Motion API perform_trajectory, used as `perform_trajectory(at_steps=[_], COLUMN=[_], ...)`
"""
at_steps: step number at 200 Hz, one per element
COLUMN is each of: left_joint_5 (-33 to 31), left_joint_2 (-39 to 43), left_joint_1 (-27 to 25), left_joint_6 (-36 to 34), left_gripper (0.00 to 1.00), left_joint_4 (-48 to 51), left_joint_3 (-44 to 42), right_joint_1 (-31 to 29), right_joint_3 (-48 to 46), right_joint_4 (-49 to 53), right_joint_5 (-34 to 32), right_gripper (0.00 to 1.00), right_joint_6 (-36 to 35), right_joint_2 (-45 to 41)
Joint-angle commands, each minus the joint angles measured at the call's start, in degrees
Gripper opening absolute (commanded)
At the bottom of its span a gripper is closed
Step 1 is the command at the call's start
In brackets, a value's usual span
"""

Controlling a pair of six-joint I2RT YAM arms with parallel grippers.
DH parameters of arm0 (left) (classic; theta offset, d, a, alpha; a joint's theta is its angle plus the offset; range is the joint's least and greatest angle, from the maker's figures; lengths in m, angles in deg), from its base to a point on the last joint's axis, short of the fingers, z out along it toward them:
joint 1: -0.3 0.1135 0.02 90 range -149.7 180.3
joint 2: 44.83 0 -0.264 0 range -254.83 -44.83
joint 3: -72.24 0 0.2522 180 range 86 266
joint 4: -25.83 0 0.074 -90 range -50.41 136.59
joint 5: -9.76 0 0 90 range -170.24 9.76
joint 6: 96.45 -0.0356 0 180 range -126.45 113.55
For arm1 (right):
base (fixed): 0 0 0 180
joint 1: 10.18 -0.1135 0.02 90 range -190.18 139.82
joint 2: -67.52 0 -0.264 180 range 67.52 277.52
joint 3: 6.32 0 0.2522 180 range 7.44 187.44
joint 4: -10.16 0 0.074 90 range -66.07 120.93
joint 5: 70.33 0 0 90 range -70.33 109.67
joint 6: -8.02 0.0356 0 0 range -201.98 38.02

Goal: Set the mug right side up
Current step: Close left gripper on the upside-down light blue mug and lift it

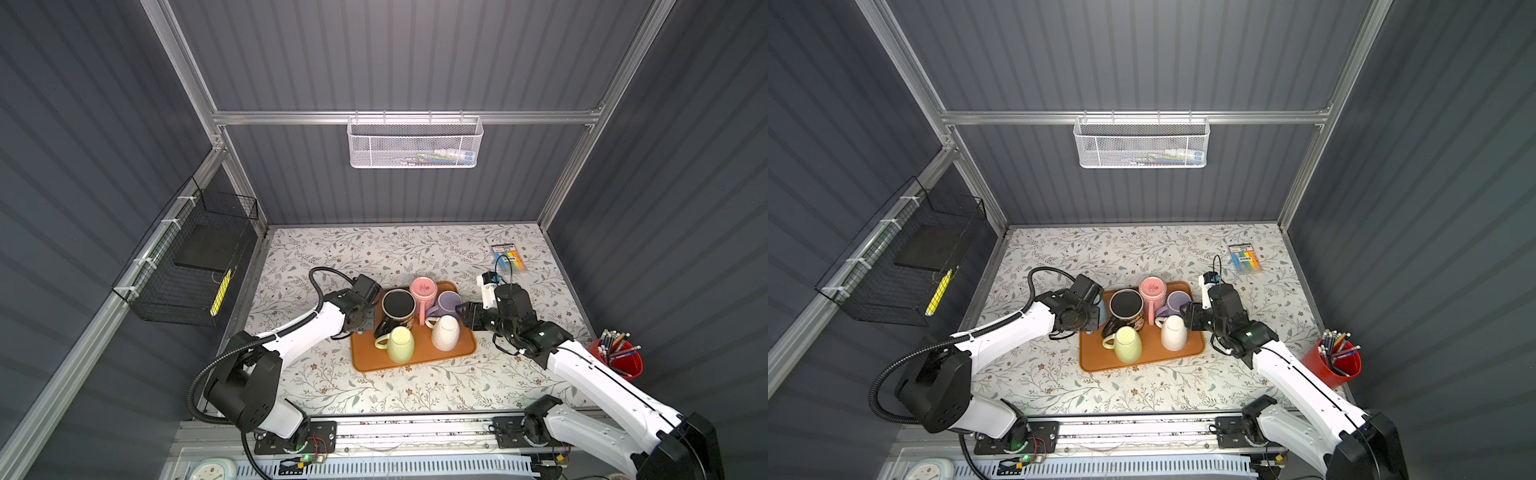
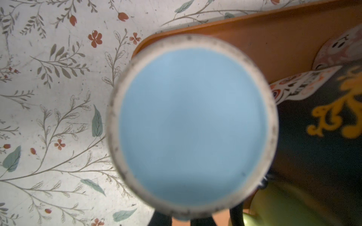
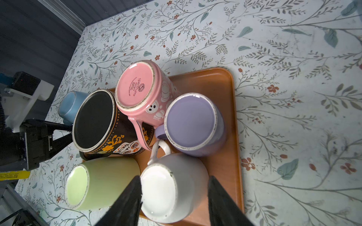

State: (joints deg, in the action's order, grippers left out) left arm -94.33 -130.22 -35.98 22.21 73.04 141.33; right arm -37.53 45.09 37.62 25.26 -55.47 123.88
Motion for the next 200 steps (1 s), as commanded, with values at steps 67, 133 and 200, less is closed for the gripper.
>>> perform_trajectory(at_steps=[67, 133, 200], left_joint_5=[-2.3, -1.9, -0.5], left_joint_2=[6.1, 12.2, 19.7], left_joint_1=[0.6, 0.7, 0.7], left_joint_6=[0.2, 0.4, 0.2], left_gripper=[0.00, 0.00, 0.00], left_joint_4=[2.0, 2.2, 2.6], left_joint_3=[2.9, 5.2, 7.9], right_joint_1=[0.4, 0.5, 0.5], right_joint_3=[0.6, 1.5, 1.8], right_joint_4=[-0.7, -2.1, -5.7], right_joint_5=[2.5, 6.2, 12.2], right_gripper=[0.55, 0.55, 0.55], right_joint_6=[-0.4, -0.5, -0.3], right_joint_2=[-0.7, -1.2, -3.1])
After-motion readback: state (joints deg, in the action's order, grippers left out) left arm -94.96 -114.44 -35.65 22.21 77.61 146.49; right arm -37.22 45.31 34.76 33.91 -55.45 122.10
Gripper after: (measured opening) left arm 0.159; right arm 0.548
